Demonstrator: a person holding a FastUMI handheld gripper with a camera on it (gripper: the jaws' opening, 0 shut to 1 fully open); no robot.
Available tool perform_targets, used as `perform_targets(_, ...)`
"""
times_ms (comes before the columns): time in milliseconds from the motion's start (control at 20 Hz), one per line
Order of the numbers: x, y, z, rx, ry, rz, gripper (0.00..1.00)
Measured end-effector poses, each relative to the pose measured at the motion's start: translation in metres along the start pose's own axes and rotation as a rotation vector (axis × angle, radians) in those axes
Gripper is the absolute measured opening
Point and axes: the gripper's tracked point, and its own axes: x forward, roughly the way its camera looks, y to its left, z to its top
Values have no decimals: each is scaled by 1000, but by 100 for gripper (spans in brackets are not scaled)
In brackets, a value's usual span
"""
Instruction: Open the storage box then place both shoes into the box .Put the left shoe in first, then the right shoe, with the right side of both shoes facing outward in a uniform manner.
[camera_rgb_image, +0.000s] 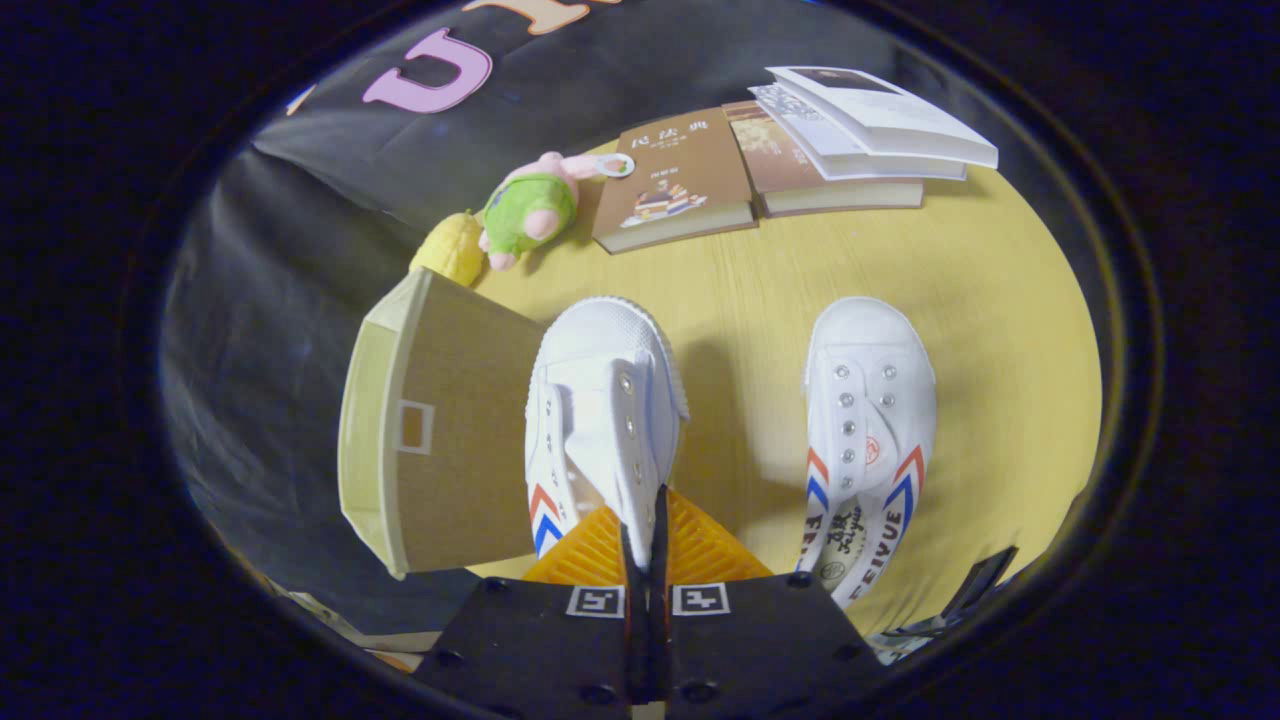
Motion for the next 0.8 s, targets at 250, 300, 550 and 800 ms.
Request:
perform_targets(250, -28, 52, 12, 34, -55, 56, 4)
perform_targets(300, -34, 64, 15, 37, -66, 72, 4)
perform_targets(550, -50, 126, 29, 20, -111, 138, 4)
perform_targets(800, -37, 180, 27, -20, -114, 168, 4)
